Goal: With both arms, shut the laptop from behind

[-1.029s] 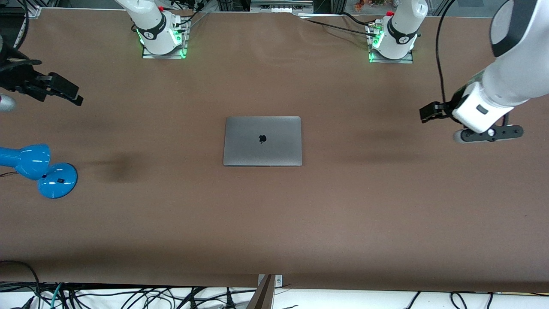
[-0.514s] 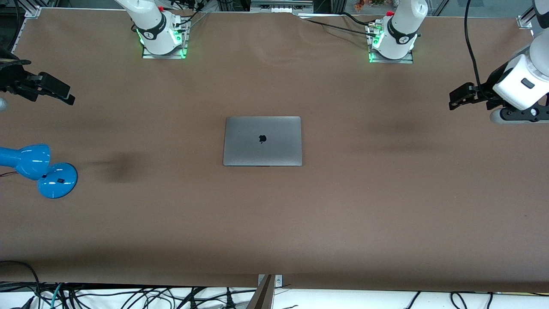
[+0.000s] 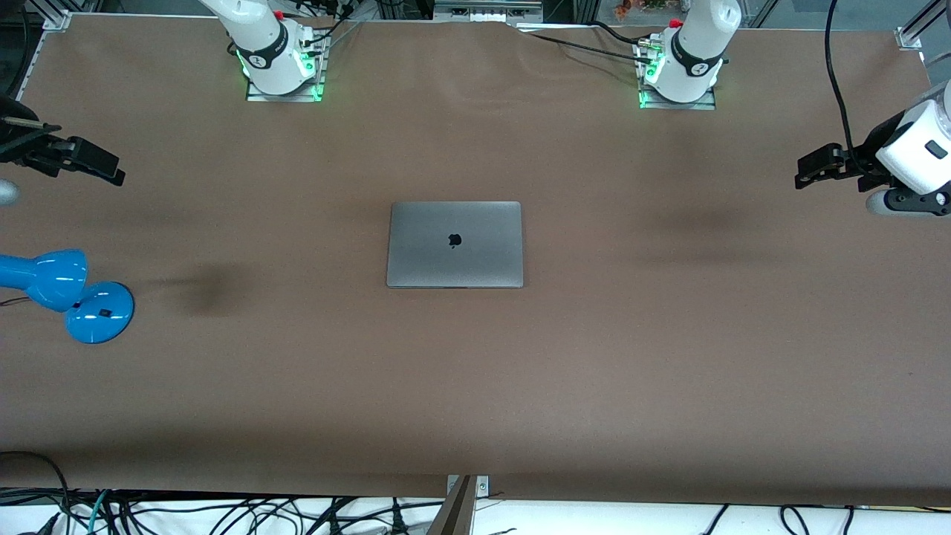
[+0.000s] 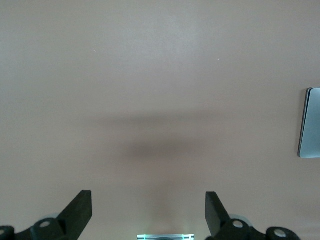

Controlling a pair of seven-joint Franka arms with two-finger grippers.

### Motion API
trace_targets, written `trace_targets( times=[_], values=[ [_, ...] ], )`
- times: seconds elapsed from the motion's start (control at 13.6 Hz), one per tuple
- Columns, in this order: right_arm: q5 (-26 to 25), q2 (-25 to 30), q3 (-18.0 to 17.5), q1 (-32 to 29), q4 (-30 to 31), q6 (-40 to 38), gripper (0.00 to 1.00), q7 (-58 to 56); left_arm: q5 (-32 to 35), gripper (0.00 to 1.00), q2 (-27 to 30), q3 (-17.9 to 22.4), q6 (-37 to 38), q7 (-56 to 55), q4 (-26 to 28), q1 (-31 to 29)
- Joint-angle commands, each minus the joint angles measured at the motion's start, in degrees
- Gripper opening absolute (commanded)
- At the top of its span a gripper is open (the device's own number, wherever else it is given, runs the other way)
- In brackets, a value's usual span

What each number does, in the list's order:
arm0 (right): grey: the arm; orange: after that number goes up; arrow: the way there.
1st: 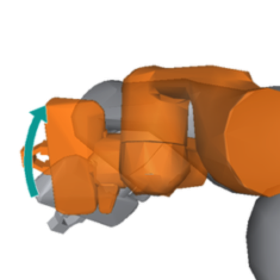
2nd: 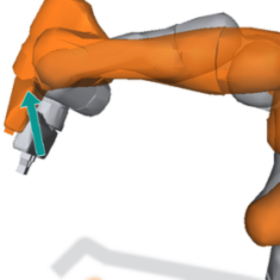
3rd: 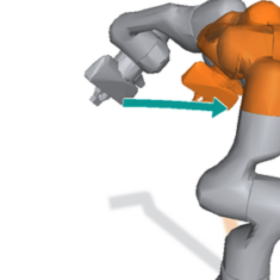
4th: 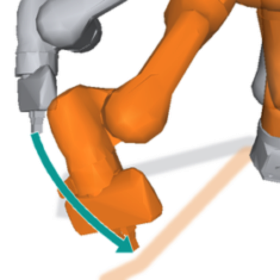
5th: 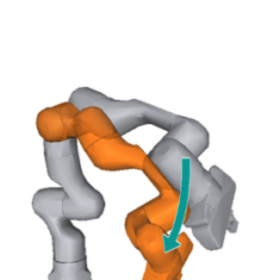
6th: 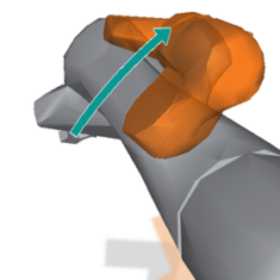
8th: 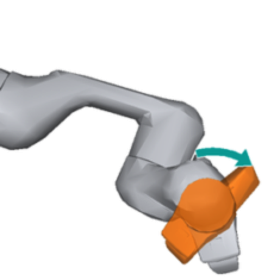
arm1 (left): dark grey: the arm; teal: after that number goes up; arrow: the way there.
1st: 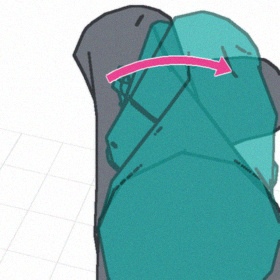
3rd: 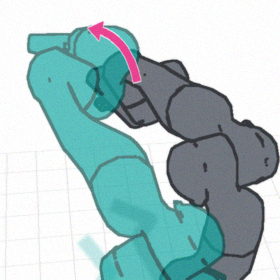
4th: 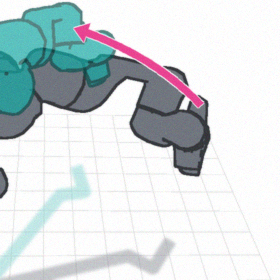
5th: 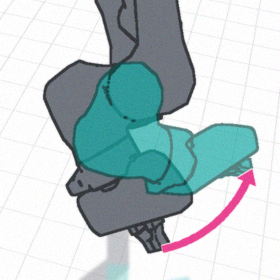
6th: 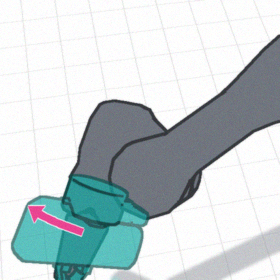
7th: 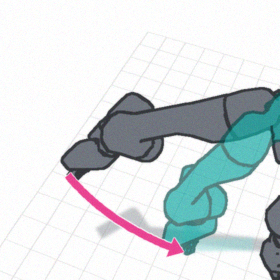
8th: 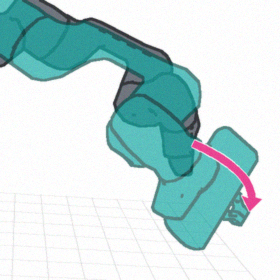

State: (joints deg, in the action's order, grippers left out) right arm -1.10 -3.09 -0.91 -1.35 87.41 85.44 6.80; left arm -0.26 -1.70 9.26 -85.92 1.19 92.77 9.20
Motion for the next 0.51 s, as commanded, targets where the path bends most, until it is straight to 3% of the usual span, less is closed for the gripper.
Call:
trace_targets(
  times=[0.0,0.44],
  values=[
    [-0.66,0.54,-0.75,-0.41,0.57,-0.37,1.0,-0.39,-0.62,1.0,1.18,0.58,0.32,1.01,0.14,0.9],
    [-0.31,0.11,-1.28,-0.32,0.83,-0.54,1.0,-0.3,-0.18,1.0,-0.05,0.58,0.32,0.92,-3.99,0.55]
  ],
)
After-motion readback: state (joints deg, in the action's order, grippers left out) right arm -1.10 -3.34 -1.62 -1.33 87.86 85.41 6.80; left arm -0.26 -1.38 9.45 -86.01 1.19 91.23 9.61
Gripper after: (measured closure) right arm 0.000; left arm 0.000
